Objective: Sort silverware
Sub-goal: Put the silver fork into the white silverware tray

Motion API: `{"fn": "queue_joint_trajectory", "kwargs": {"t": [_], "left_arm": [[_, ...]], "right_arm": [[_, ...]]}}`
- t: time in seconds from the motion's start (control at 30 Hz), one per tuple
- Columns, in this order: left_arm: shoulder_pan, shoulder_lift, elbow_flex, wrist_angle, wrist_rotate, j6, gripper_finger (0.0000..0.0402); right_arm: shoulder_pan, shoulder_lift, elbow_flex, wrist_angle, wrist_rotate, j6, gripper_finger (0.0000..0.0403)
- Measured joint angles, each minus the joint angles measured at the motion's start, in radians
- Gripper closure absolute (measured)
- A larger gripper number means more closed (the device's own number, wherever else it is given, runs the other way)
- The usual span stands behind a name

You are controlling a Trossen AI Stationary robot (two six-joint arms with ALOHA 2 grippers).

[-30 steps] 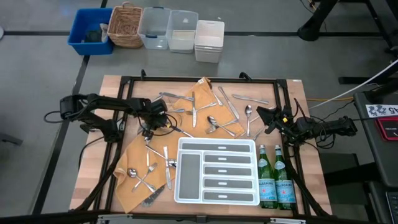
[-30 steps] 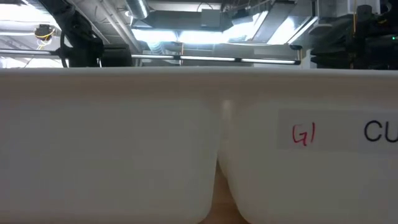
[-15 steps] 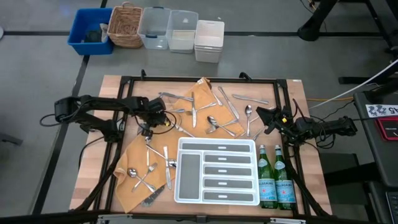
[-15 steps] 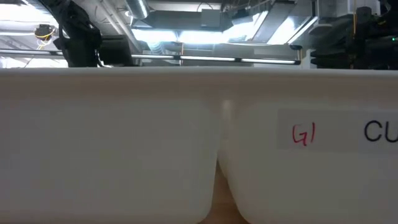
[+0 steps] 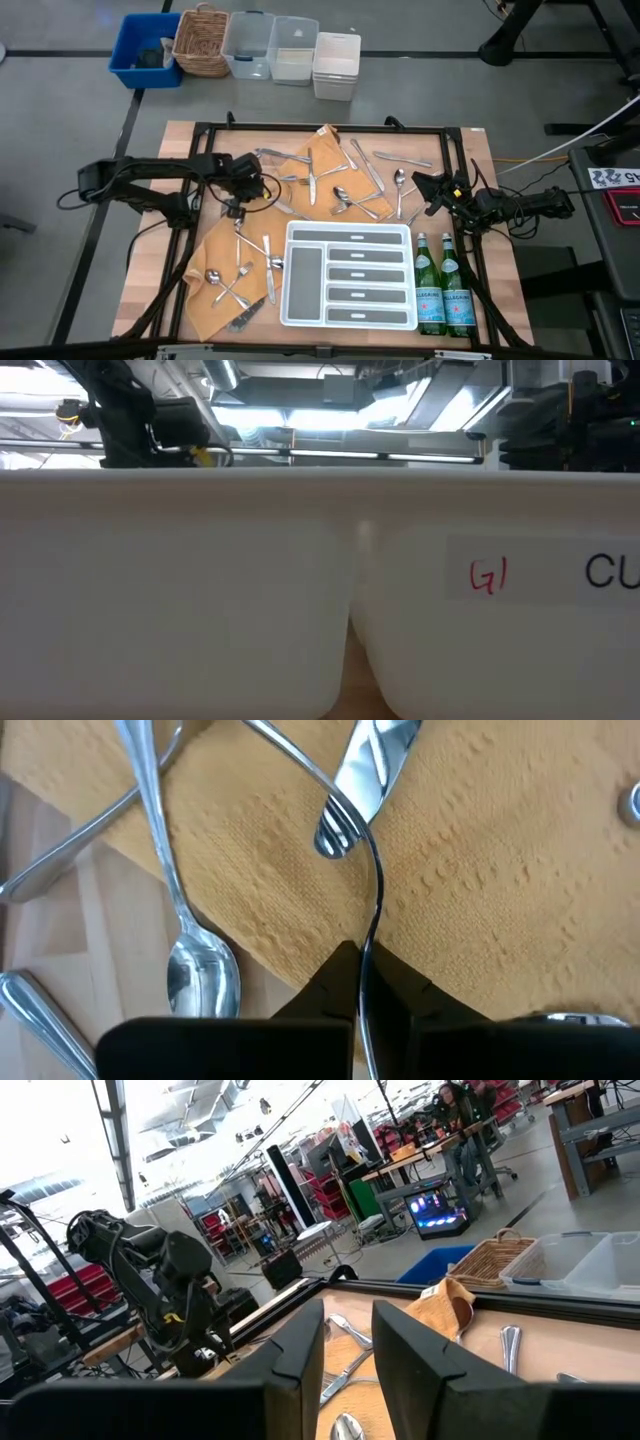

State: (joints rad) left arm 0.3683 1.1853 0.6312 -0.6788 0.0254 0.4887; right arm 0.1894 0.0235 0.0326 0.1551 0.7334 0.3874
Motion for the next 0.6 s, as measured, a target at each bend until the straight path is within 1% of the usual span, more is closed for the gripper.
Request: {"fn": "queue_joint_trajectory", "kwargs": {"t": [0.1, 0.23, 0.3, 0.4, 0.5, 0.6], "left_arm": [[0.0, -0.005, 0.0, 0.001, 0.01, -0.065, 0.0398], [0.0, -0.005, 0.0, 0.003, 0.049, -0.248, 0.0399], [0.0, -0.005, -0.002, 0.004, 0.059, -0.316, 0.0396], [-0.001, -0.005, -0.003, 0.007, 0.061, -0.367, 0.0394], [-0.001, -0.005, -0.003, 0.007, 0.061, -0.384, 0.0397], [-0.001, -0.005, -0.003, 0.009, 0.061, -0.448, 0.0399]], "right_arm": [[0.0, 0.0, 0.0, 0.0, 0.0, 0.0, 0.0314], [0.0, 0.0, 0.0, 0.0, 0.0, 0.0, 0.0314], [0.0, 0.0, 0.0, 0.0, 0.0, 0.0, 0.0314], [0.0, 0.0, 0.0, 0.0, 0.0, 0.0, 0.0314], [0.0, 0.0, 0.0, 0.0, 0.0, 0.0, 0.0314], [0.0, 0.0, 0.0, 0.0, 0.0, 0.0, 0.0314]]}}
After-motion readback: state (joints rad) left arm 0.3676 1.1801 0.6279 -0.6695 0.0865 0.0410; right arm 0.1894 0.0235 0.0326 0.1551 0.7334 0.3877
